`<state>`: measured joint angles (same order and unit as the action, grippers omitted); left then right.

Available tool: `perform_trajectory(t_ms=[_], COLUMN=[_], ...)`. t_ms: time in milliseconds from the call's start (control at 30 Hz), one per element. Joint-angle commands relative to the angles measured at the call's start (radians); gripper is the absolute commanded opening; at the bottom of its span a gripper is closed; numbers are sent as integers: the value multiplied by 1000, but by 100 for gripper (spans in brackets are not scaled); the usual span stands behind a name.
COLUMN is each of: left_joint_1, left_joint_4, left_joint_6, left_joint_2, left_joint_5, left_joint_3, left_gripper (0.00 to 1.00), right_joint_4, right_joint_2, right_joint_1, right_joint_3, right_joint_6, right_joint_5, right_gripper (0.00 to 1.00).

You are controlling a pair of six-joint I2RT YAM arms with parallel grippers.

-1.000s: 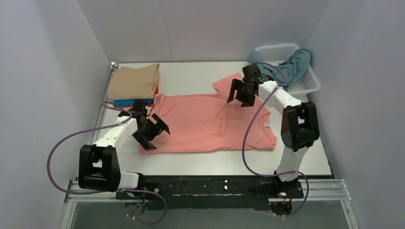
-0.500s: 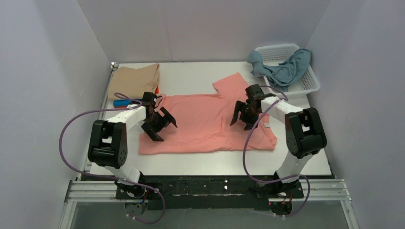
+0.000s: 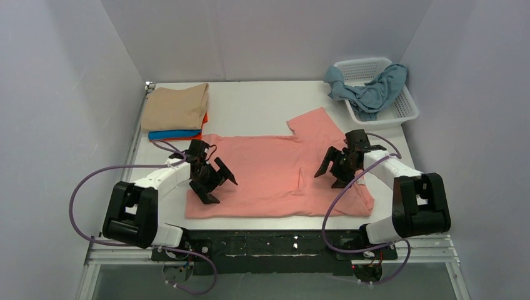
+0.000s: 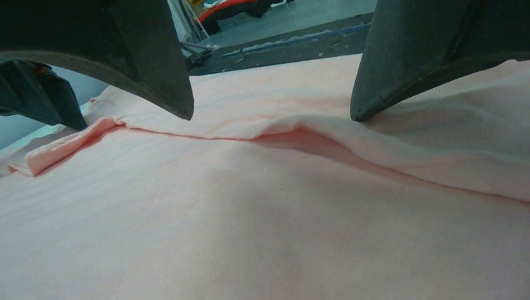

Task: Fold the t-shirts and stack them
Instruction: Fold the flattened tshirt in 1/3 of the way, then grab the side of the flattened tshirt furthest away from the robot with both arms

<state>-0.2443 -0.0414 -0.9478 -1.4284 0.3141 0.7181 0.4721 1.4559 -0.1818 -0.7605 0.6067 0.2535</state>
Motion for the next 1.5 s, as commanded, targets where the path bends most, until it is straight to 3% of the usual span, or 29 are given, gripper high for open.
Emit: perform_trajectory(t_ms=[0,200,467,567,700,867,1033,1200,1467], left_joint_1=[-29,-30,7,55,147,157,150,91,64], left_joint_4=[217,272,416,361,255,298,329,316,291], left_joint_6=[-1,15,151,200,302,436,476,538,454], left_joint_2=[72,154,153,79,-109,-357,-547,-634,-709], left_joint_5=[-64,-89,-281,-353,-270,-255,-406,-591,-678], left_joint_3=[-90,-83,232,327,483,745,904,953,963], left_gripper=[98,98,98,98,98,98,96,90,79], right_joint_4=[158,167,248,233,182,164,164,151,134], right_joint_2=[-49,-102,-221,-262,-311,-327,-320,-317,-297], right_joint_1=[22,25,28,31,34,37,39,41,41], right_joint_3=[80,46,-207,-252,-250,-221,-206,-194,-169], right_joint_6=[-1,-44,-70,-57,-44,-55,-53,-51,-72], right_joint_5=[-26,-87,-291,-346,-347,-342,-339,-347,-328], right_gripper=[87,88,94,94,94,94,94,95,95])
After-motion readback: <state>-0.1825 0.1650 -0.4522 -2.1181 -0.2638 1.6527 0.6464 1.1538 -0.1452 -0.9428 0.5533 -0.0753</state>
